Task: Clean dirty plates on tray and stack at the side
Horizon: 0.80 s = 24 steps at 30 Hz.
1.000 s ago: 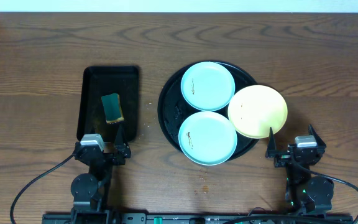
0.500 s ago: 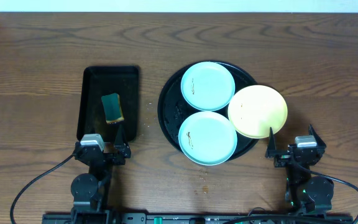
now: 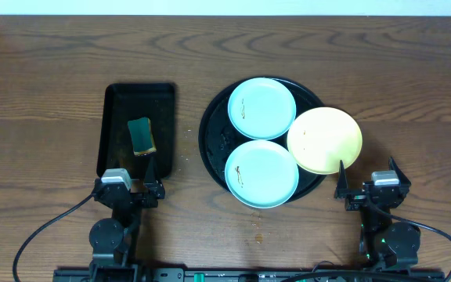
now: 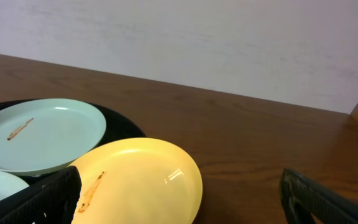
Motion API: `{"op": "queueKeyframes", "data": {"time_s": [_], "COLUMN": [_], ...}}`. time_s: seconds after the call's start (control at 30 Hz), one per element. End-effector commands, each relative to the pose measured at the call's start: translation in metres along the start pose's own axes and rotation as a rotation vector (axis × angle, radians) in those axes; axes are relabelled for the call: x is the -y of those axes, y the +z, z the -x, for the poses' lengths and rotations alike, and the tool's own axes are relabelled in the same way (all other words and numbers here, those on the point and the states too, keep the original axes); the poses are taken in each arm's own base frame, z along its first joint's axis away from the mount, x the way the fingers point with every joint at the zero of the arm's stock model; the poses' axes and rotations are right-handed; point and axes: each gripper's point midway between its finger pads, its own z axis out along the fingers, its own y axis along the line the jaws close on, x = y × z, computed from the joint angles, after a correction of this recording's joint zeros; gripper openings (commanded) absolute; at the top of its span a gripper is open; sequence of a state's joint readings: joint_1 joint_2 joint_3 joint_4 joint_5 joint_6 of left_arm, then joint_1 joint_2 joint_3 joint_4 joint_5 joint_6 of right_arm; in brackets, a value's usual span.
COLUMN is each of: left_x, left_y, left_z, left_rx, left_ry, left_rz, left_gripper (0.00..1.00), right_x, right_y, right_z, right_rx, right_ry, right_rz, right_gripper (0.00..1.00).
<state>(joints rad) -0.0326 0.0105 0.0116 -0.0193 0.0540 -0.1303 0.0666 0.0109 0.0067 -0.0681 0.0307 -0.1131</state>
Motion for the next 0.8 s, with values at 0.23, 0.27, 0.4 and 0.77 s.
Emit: {"op": "queueKeyframes", "data": {"time_s": [0.23, 0.27, 0.4, 0.77], "left_x": [-0.003, -0.003, -0.003, 0.041], "left_y": [0.0, 0.0, 0.0, -0.009], "left_z": [-0.015, -0.015, -0.015, 0.028], "left_rx": [-0.054, -0.054, -0.054, 0.059], "left_ry": [-0.002, -0.002, -0.002, -0.05], "left_rz": [0.01, 0.01, 0.011, -0.225], "left_gripper": [0.84, 0.84, 0.84, 0.84], "right_x": [0.004, 0.004, 0.004, -0.006], "right_y": [0.0, 0.0, 0.0, -0.001], "right_z": [-0.001, -0.001, -0.001, 0.012], "right_rx": [-0.003, -0.003, -0.003, 0.053], "right_ry": [-0.003, -0.003, -0.003, 0.004], "right_rz": [-0.019, -0.018, -0.019, 0.043], "right_gripper": [0.99, 0.99, 0.99, 0.99]}}
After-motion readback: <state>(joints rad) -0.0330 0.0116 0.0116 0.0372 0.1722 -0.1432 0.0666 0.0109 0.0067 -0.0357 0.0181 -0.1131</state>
